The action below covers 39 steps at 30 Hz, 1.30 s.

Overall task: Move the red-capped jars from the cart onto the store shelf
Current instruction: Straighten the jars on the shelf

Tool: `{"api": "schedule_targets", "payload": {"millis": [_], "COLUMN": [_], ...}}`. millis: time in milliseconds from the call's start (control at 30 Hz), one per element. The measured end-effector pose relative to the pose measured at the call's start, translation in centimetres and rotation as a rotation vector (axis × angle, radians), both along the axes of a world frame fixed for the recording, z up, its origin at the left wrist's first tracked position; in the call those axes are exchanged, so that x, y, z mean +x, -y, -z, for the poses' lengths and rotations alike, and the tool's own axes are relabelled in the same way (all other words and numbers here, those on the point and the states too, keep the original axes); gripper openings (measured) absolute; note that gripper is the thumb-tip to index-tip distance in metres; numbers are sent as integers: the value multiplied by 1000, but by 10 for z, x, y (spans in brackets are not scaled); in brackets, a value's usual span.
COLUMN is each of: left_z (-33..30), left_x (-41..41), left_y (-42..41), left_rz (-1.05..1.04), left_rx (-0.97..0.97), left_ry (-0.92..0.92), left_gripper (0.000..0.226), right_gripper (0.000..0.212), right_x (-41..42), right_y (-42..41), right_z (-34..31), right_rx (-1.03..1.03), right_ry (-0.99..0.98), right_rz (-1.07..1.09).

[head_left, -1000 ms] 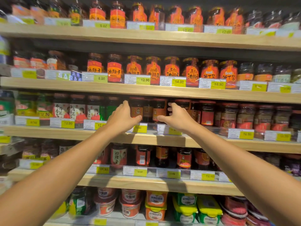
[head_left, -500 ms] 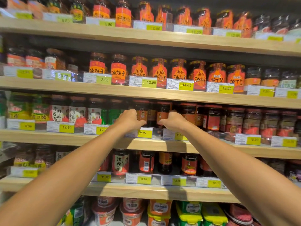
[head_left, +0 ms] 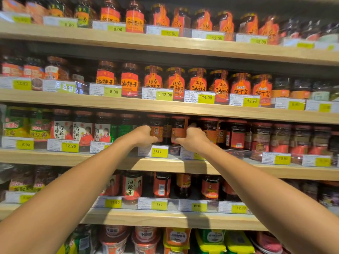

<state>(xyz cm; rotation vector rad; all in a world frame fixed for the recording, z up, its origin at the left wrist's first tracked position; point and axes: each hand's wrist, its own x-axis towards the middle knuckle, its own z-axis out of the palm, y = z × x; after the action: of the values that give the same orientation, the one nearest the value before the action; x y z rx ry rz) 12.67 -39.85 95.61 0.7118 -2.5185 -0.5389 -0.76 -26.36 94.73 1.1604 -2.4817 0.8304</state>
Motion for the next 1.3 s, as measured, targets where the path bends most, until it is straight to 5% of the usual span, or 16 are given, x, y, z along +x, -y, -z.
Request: {"api": "schedule_targets", "payload": {"millis": [267,467,567,733,900,1300], "left_z": [-3,17,39,104,165,186], "left_x": [8,22,42,72,75,30], "left_y": [-8,-13,-23,-48,-55,-59], "left_rz": [-4,-99,-136,90,188,0], "left_rx": [-16,-183,-413,-528,-581,-127], "left_ry": [25,-31,-145,-437,-364,-96], "left_gripper": [30,37,52,49,43,90], "right_gripper": [44,72,87,58,44,71], "right_x": [2,12,18,38,34,17], "right_y": [-4,-28,-57,-104,-117,-77], "right_z": [4,9,17,66,130,171], "right_rx": [-49,-68,-140,-362,-279,13], "right_ry": [-68,-127,-192,-368,-610,-90], "right_rz": [22,24,-46,-277,-368,-113]}}
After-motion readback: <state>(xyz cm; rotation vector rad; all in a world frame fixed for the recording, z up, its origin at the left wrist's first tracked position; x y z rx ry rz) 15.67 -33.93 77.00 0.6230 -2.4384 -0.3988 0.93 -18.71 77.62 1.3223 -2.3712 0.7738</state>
